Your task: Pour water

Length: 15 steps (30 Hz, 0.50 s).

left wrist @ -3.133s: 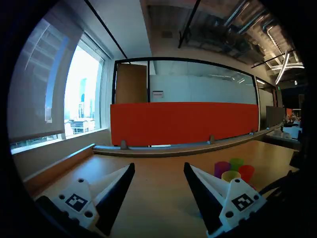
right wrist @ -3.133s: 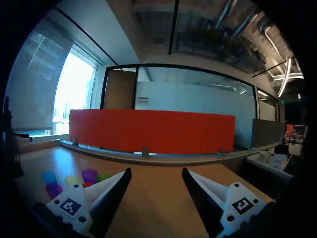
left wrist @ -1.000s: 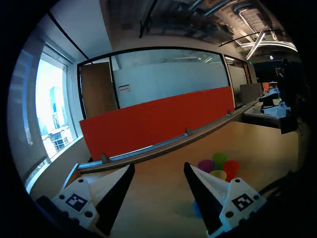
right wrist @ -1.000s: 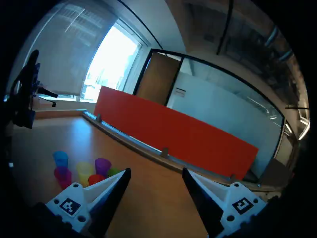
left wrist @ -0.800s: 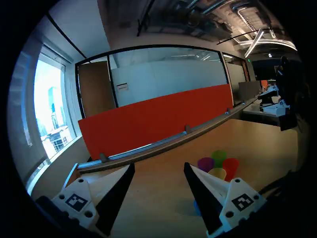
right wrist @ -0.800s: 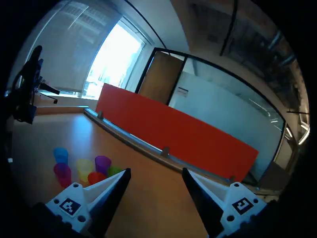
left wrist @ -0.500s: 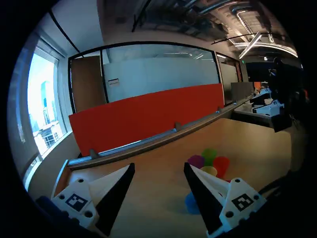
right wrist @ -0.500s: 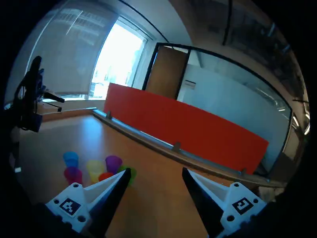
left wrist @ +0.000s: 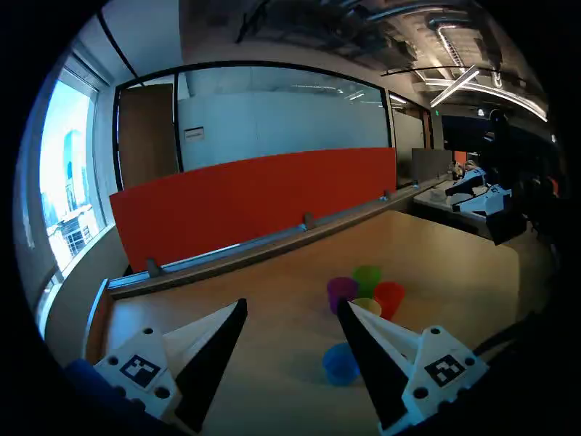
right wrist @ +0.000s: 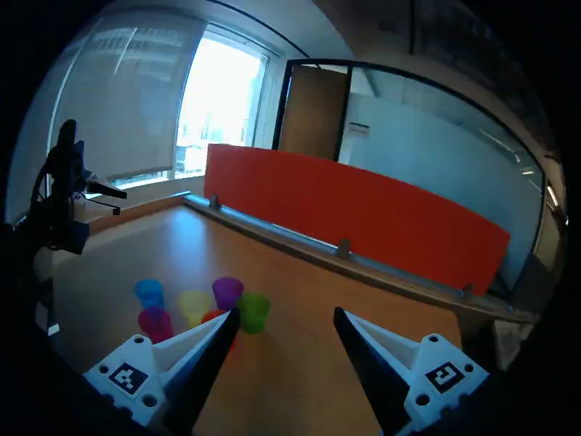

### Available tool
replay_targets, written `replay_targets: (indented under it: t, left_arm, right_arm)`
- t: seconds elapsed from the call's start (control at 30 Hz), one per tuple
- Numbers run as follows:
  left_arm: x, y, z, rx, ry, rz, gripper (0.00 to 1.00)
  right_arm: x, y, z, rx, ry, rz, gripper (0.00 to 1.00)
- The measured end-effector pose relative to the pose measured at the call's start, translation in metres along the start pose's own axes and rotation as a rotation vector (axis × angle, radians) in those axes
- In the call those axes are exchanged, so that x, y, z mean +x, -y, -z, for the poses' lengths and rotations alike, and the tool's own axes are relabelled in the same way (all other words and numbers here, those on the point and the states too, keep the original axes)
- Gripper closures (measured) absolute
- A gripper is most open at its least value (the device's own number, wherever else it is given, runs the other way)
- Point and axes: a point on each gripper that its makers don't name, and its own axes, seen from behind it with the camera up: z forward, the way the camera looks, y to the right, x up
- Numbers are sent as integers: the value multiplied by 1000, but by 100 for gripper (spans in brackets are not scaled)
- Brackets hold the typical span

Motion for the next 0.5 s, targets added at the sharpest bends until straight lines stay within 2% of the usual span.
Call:
replay_targets:
  t: [0.2,0.5]
  left_arm:
    - [-7,-8,-3,-61,50,12,8]
    - [-15,-12,-5,-104,94,-5,8]
  right_arm:
    - [-4,4,1,42,49,-23,0]
    - [-9,1,2,70,101,-10,0]
